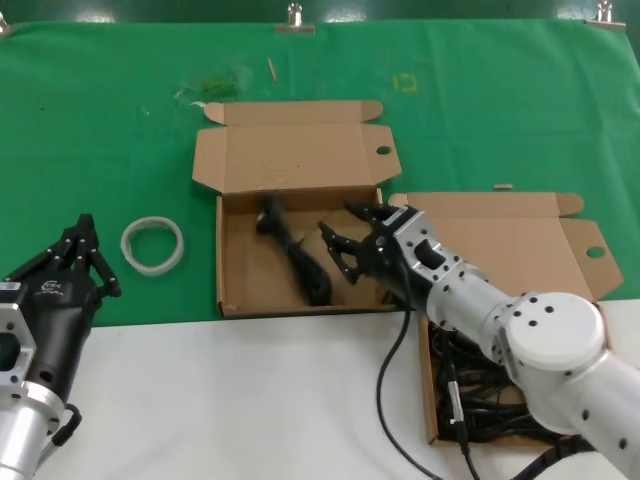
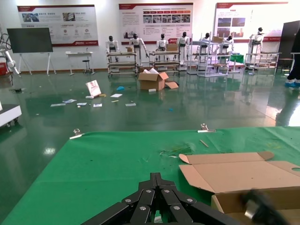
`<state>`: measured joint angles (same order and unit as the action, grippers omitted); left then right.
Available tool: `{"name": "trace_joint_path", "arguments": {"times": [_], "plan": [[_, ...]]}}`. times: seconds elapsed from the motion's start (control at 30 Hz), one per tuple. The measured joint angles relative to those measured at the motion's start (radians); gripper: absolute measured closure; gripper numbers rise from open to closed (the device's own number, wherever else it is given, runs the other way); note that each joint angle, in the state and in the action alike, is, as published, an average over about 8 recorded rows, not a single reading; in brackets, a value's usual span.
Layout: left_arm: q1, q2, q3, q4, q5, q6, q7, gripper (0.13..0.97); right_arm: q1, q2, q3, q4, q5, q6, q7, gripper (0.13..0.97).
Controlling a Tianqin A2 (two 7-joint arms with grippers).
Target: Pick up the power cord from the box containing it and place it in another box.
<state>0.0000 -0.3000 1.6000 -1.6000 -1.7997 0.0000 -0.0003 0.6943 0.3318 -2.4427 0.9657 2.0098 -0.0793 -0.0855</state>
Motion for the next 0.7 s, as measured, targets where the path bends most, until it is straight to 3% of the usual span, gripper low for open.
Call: {"name": "trace_joint_path", "arguments": {"times": [0.23,0.47,0.7], "plan": [[0.0,0.0,0.0,0.0,0.0,0.0,0.0,0.957,-0.068,0.095,0.082,0.199,-0.001,0.006,0.08,0.731],[0.0,0.0,0.0,0.0,0.0,0.0,0.0,0.957,-0.226,0.211,0.311,0.463,0.157,-0.047,0.036,0.599],[0.0,0.0,0.0,0.0,0.0,0.0,0.0,0.953,-0.274,0.233,0.375,0.521,0.197,-0.057,0.016,0.454]]}}
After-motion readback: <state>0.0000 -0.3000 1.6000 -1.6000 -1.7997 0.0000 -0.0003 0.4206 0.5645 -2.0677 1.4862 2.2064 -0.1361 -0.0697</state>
